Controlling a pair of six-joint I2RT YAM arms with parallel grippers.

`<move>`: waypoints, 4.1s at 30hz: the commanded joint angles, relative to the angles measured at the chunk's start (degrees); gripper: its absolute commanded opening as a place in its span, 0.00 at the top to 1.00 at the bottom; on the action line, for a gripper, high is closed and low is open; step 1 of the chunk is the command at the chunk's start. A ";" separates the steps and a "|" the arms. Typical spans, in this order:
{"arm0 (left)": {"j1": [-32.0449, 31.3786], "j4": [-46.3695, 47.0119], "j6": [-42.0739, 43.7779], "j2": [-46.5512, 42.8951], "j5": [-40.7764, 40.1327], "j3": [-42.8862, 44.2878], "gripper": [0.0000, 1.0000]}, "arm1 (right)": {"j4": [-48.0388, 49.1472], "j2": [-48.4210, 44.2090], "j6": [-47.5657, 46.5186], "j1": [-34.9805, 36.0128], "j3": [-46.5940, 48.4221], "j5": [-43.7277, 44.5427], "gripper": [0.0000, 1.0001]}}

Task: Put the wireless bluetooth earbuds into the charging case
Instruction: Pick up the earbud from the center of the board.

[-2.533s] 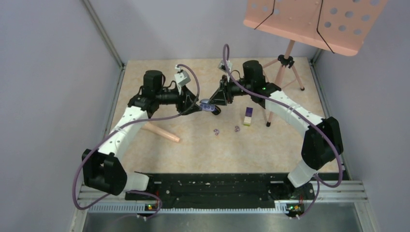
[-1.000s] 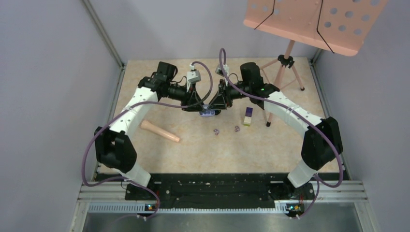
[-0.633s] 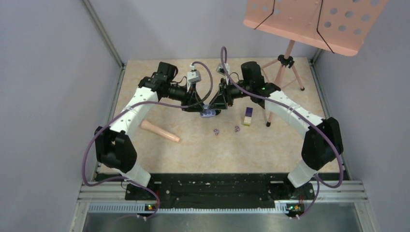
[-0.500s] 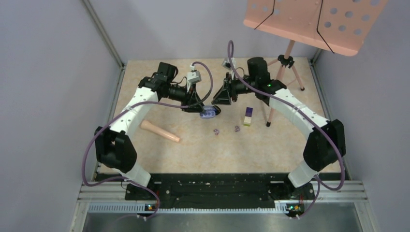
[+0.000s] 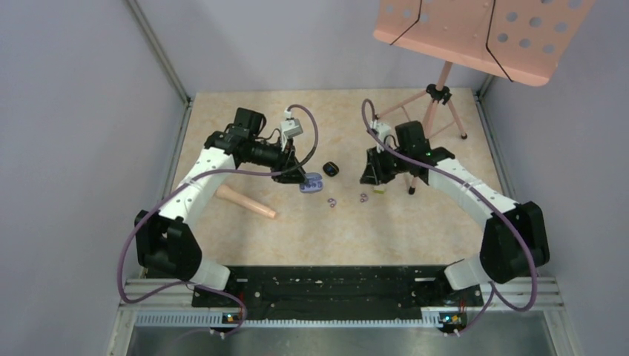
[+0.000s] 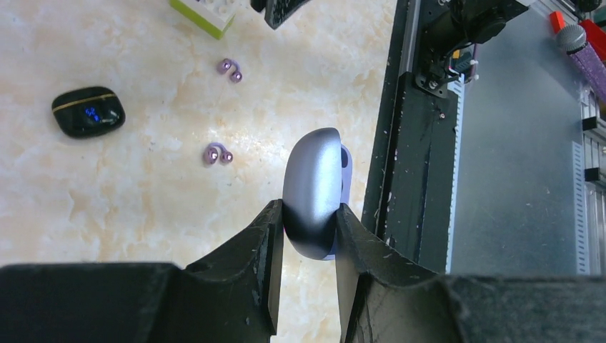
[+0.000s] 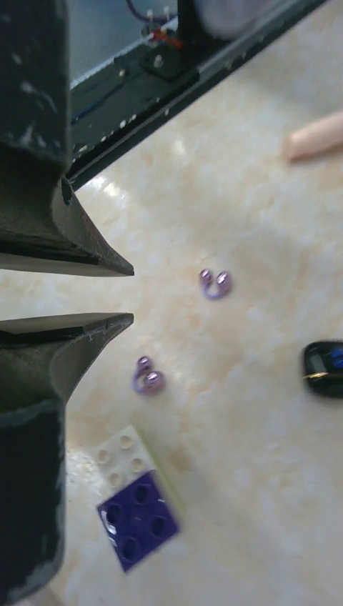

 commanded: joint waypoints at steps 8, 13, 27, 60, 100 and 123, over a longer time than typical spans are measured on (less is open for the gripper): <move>2.09 10.23 -9.74 -5.83 -1.87 -7.42 1.00 | -3.70 6.48 2.41 0.26 -6.22 14.51 0.81; 2.45 11.44 -11.06 -6.49 -2.24 -8.36 1.00 | -3.03 11.36 3.70 0.22 -4.61 16.02 0.84; 3.47 12.20 -11.51 -9.34 -2.70 -10.49 1.00 | -1.85 20.07 6.81 0.23 0.40 16.66 0.75; 4.14 14.06 -11.53 -10.20 -2.10 -12.68 1.00 | 2.24 20.04 -1.12 9.61 -1.58 21.39 0.77; 3.52 26.58 -46.24 0.15 -13.12 -1.80 1.00 | 57.74 -14.17 -39.17 28.88 -16.25 32.12 1.00; 3.70 36.25 -57.12 -4.78 -2.96 -7.25 1.00 | 89.01 -3.22 -57.47 30.33 -24.31 19.65 1.00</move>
